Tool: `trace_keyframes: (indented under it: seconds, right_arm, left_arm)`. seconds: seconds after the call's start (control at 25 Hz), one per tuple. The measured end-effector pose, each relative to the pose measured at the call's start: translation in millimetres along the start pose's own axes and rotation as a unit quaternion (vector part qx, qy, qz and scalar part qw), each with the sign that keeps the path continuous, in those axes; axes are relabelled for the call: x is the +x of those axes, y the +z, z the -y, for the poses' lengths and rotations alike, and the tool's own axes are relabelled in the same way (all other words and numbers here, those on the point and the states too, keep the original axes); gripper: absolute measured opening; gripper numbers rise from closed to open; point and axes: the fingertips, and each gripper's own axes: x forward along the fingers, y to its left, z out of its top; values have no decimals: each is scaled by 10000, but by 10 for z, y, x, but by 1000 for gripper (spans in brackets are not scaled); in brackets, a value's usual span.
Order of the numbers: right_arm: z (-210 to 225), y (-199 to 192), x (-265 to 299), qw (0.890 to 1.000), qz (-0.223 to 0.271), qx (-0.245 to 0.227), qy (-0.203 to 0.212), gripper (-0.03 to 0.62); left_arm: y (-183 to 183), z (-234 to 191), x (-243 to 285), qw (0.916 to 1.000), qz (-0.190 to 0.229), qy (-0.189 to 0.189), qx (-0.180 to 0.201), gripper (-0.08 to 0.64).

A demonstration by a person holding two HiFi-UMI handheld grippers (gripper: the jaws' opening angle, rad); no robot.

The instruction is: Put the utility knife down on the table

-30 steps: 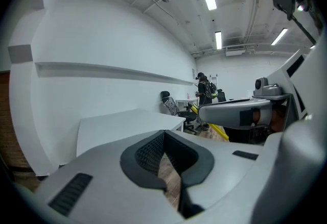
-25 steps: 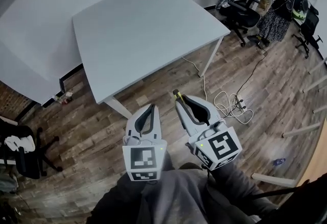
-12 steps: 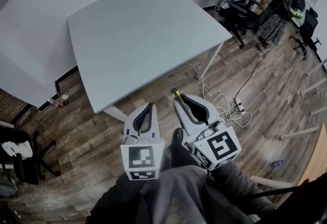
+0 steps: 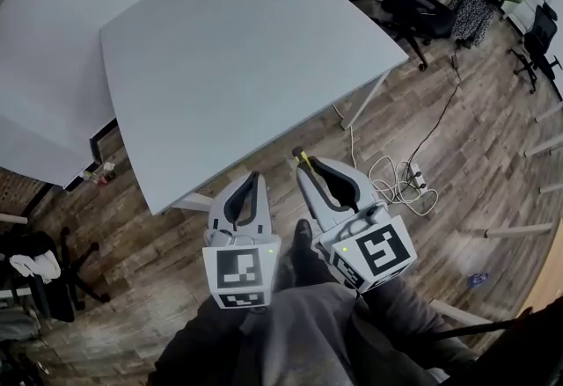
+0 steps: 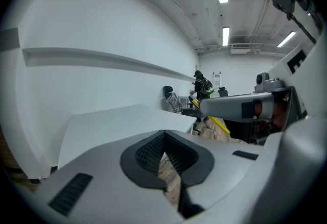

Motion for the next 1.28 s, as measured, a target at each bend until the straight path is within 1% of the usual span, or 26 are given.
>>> trace_keyframes:
  seconds: [0.24,0.44,0.56,0.72,0.88,1.12,1.28]
  right_arm:
    - [527,53,251,9998,0,103,172,61]
    - [892,138,436,9987,50,86,494,63]
    - [1016,217,545,9979,120,91,630,61]
    - [1137,308,733,9970,168,87,750,63]
    - [1240,314,917,9961,154,48,862,63]
    - [1392,321,1269,9957,105,-33,918,63]
    - [1522,297,1516,9958,33,-36,914,63]
  left_arm:
    - [188,19,562,9997,-89,198,62,2]
    - [403,73,942,9987,-65,483,120,2]
    - [486,64,1048,9980,-79,611,157,2]
    - [595,-50,1176,9968,-59,776,182,2]
    - [614,-154,1330,9959,-49,896,137,2]
    - [664,-393,1650,9954,11,953,51,2]
    - [667,-530,1898,9957,-40,931,-1,2]
